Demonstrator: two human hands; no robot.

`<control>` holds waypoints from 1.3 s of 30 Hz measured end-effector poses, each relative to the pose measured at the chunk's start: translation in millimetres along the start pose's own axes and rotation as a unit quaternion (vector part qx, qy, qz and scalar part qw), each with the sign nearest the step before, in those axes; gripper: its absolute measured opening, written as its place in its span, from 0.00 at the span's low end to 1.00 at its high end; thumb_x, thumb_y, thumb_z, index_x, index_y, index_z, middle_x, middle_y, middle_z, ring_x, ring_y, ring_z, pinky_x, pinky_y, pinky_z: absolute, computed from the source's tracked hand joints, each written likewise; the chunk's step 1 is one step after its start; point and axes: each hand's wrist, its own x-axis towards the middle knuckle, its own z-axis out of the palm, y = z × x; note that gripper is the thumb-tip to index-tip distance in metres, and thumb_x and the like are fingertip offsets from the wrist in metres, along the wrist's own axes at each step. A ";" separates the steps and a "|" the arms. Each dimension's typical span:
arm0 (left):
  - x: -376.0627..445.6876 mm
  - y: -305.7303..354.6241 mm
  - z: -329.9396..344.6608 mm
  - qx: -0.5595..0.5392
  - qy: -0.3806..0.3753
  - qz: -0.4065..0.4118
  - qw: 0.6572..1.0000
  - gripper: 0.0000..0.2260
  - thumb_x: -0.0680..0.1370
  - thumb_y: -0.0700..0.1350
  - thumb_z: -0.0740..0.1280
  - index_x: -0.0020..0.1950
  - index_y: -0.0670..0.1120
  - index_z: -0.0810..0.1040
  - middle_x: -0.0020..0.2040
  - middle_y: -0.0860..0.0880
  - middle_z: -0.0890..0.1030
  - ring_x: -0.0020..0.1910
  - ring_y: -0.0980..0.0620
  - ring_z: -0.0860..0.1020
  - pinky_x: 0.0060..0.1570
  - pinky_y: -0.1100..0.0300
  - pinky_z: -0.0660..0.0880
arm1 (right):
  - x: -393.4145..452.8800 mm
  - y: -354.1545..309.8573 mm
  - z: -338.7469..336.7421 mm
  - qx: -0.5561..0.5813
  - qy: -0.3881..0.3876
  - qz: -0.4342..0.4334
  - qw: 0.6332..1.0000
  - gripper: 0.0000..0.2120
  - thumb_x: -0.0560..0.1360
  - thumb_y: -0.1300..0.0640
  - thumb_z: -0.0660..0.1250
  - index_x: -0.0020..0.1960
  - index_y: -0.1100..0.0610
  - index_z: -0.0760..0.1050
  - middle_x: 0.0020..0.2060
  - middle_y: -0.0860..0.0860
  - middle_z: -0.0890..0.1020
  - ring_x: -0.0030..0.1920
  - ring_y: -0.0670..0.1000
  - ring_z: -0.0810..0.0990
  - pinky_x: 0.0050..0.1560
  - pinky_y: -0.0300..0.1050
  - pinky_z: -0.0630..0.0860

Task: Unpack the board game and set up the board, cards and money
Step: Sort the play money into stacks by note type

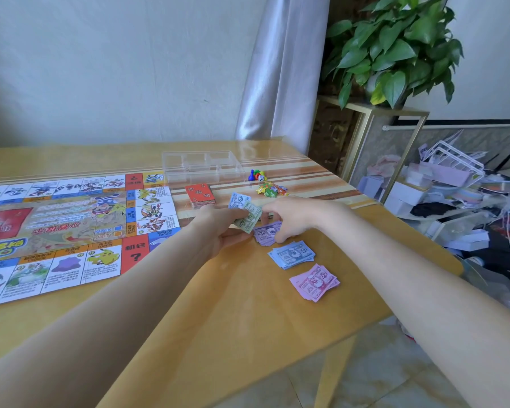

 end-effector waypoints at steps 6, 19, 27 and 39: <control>-4.6 -5.1 -10.5 0.005 -0.017 0.028 0.999 0.09 0.75 0.35 0.67 0.55 0.40 0.76 0.45 0.43 0.82 0.40 0.48 0.81 0.37 0.58 0.81 | -6.3 6.6 0.8 0.032 0.028 0.005 0.999 0.23 0.72 0.57 0.71 0.65 0.52 0.69 0.59 0.51 0.73 0.57 0.52 0.76 0.54 0.47 0.75; -24.7 9.7 -23.5 0.052 -0.039 0.099 0.993 0.04 0.75 0.37 0.67 0.47 0.44 0.80 0.38 0.48 0.83 0.36 0.55 0.82 0.30 0.67 0.77 | -15.9 -14.4 -0.3 0.459 0.160 -0.063 0.871 0.10 0.73 0.69 0.67 0.54 0.63 0.75 0.34 0.53 0.80 0.31 0.46 0.77 0.31 0.36 0.71; -9.9 9.9 -37.6 0.013 -0.016 0.092 0.996 0.06 0.79 0.41 0.64 0.48 0.41 0.78 0.35 0.47 0.83 0.31 0.55 0.82 0.34 0.65 0.80 | 11.6 -22.6 -3.9 0.463 0.156 -0.066 0.870 0.10 0.73 0.68 0.68 0.54 0.64 0.73 0.32 0.55 0.81 0.24 0.43 0.76 0.27 0.34 0.68; 1.7 5.4 -35.2 0.131 -0.043 0.088 0.986 0.08 0.80 0.41 0.62 0.56 0.42 0.78 0.44 0.45 0.84 0.33 0.58 0.82 0.38 0.65 0.80 | 50.5 17.3 13.8 0.233 0.207 0.100 0.945 0.12 0.69 0.55 0.74 0.50 0.53 0.75 0.34 0.46 0.71 0.33 0.46 0.70 0.30 0.39 0.61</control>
